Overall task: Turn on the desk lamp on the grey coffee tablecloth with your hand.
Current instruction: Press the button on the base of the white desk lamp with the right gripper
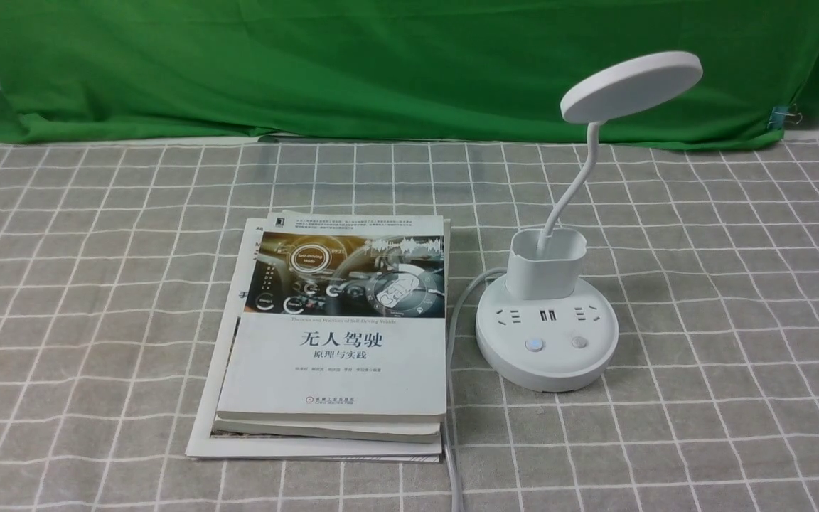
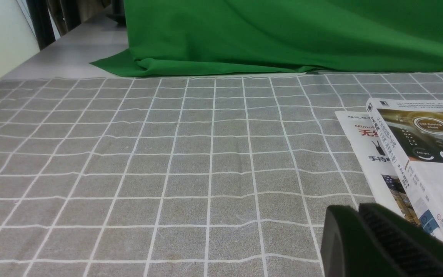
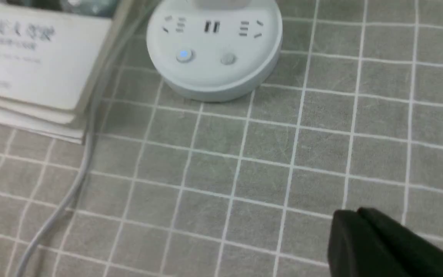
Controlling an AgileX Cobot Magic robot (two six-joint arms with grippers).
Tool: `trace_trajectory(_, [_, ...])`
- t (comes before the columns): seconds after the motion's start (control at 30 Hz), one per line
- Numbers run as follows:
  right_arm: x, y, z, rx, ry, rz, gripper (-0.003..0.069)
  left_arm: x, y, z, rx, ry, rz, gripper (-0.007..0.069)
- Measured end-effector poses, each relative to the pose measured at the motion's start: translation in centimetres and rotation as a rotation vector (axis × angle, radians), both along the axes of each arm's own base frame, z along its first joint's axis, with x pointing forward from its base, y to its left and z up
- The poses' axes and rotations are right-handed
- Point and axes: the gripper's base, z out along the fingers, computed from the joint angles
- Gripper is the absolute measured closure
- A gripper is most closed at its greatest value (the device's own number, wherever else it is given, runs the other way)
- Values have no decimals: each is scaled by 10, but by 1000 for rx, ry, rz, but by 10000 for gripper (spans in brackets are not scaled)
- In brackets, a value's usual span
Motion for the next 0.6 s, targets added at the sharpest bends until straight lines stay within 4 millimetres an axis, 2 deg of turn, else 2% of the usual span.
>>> trace_trajectory(0.1, [38,14,-7,-32,74,51,628,0,0,0,0,0,0,606])
trace_trajectory(0.17, [54,29,-15,-44,106,99,628,0,0,0,0,0,0,606])
trace_trajectory(0.2, [56,29,-16,-45,110,98,628,0,0,0,0,0,0,606])
trace_trajectory(0.23, [69,47,-26,-59,143,152,628,0,0,0,0,0,0,606])
trace_trajectory(0.37, [93,77,-52,-102,195,229,628,0,0,0,0,0,0,606])
trace_trajectory(0.4, [94,78,-54,-104,202,232,628,0,0,0,0,0,0,606])
trace_trajectory(0.47, [112,89,-70,-124,233,245,628,0,0,0,0,0,0,606])
trace_trajectory(0.6, [131,98,-87,-137,249,243,627,0,0,0,0,0,0,606])
